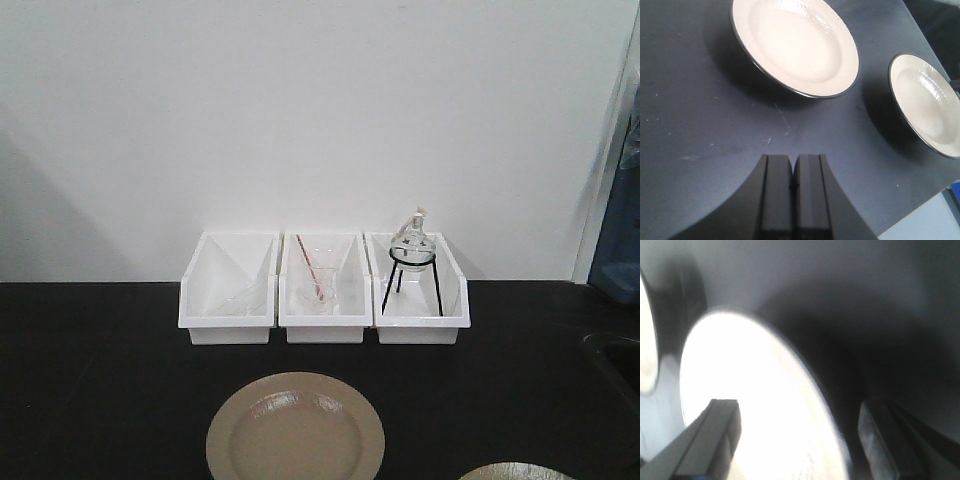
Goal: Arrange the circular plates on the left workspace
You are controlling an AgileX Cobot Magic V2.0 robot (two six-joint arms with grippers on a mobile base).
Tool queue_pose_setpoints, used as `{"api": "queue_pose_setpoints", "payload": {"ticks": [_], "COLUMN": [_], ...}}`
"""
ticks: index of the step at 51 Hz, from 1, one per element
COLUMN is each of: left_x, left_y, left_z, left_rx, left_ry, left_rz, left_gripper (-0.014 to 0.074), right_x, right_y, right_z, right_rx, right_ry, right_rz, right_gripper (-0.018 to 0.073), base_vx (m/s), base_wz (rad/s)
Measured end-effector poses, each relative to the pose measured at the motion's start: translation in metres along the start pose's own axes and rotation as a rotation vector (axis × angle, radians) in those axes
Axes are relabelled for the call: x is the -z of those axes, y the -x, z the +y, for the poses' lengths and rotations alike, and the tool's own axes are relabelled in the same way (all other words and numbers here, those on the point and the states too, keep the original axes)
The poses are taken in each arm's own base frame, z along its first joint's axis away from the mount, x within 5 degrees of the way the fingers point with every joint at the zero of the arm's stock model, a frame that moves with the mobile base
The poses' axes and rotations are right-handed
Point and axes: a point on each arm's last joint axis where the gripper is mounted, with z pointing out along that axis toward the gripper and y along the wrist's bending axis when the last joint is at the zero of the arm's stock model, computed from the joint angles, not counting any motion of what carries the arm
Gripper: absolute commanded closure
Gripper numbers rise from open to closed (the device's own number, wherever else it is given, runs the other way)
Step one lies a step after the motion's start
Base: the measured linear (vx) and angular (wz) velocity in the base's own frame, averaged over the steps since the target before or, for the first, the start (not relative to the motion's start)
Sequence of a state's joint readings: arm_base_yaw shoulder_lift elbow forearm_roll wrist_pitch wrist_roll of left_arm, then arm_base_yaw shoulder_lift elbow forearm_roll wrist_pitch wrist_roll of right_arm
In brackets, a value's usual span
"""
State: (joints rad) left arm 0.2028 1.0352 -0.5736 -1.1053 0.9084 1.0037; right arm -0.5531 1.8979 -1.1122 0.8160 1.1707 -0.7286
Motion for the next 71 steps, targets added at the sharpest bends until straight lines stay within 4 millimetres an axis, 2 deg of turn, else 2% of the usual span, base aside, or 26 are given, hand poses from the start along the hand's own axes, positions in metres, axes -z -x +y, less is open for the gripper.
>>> {"api": "queue_pose_setpoints", "payload": {"ticks": [7, 11, 17, 22, 51, 71], "left_x": [0.0, 0.0, 0.0, 0.0, 0.0, 0.0], "left_y": [0.0, 0.0, 0.0, 0.0, 0.0, 0.0], "left_z": [0.0, 0.0, 0.0, 0.0, 0.0, 0.0], "left_rx": [0.0, 0.0, 0.0, 0.0, -0.003, -0.003], "left_ry": [0.001, 0.0, 0.0, 0.0, 0.002, 0.001], "left_rz": [0.0, -0.001, 0.0, 0.0, 0.003, 0.004], "left_gripper": [0.0597, 0.0597, 0.0597, 0.0597, 0.0597, 0.0597], "right_x": [-0.02, -0.028, -0.034, -0.035, -0.032, 0.016], "right_y": [0.0, 0.0, 0.0, 0.0, 0.007, 0.029], "right_z": [0.004, 0.006, 0.007, 0.007, 0.019, 0.042], "right_rx": [0.033, 0.048, 0.055, 0.058, 0.0, 0.014], "right_ry": [-0.011, -0.018, -0.021, -0.021, 0.079, 0.06], "right_rz": [0.072, 0.099, 0.117, 0.12, 0.07, -0.111], "right_gripper": [0.0068, 0.0157, 0.0355, 0.0574, 0.0568, 0.0561], "base_vx": [0.0, 0.0, 0.0, 0.0, 0.0, 0.0], "base_wz": [0.0, 0.0, 0.0, 0.0, 0.0, 0.0]}}
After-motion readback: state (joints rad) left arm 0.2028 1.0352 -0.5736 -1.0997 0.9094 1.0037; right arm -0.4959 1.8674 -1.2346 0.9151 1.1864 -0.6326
